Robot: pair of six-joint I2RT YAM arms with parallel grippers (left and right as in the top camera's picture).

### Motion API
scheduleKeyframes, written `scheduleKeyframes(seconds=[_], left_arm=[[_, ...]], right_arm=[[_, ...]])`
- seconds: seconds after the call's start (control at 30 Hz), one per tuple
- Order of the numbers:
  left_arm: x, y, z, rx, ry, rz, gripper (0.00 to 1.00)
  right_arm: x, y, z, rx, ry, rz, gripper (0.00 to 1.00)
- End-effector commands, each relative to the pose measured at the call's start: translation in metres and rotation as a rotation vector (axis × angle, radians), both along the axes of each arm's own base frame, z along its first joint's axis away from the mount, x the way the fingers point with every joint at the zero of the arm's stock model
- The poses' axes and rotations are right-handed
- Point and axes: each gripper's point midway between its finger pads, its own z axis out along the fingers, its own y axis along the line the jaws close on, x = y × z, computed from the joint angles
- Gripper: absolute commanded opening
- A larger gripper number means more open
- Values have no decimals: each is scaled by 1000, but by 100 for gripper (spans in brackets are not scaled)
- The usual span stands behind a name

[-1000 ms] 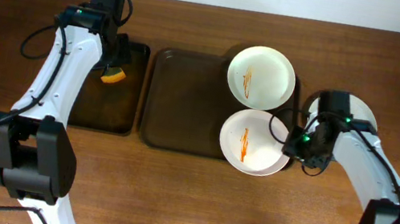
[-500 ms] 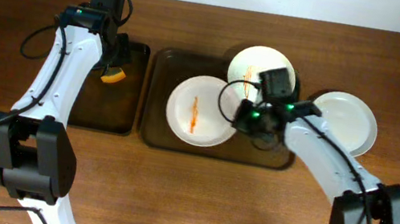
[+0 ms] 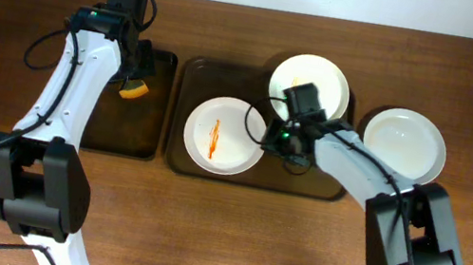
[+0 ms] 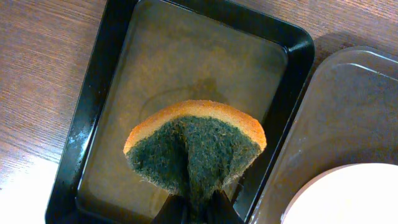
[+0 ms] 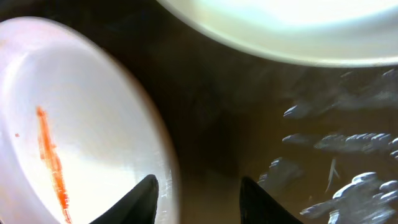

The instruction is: Clean dirty plates on tray and stack at the side

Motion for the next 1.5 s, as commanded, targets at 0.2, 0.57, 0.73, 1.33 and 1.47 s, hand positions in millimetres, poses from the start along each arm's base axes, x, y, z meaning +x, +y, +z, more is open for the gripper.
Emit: scheduleKeyframes(seconds=[0.2,0.57,0.73,1.33,1.47], left_arm=[[1,-7,-4,-38,8,-28,0],[2,-132,-64,-191,89,-457,0],[5,-162,-115,-97,127,-522,0],[-127,-155,-157,261,326,442,0],[-102,-153,-170,191,279,396,0]], right_arm=[[8,28,-17,51,-50,156,24],[6,33,-19,102,10,47,4],[6,32,-19,101,9,44,4],[11,32,-17,96,-15,50,4],[11,32,-17,96,-16,49,4]])
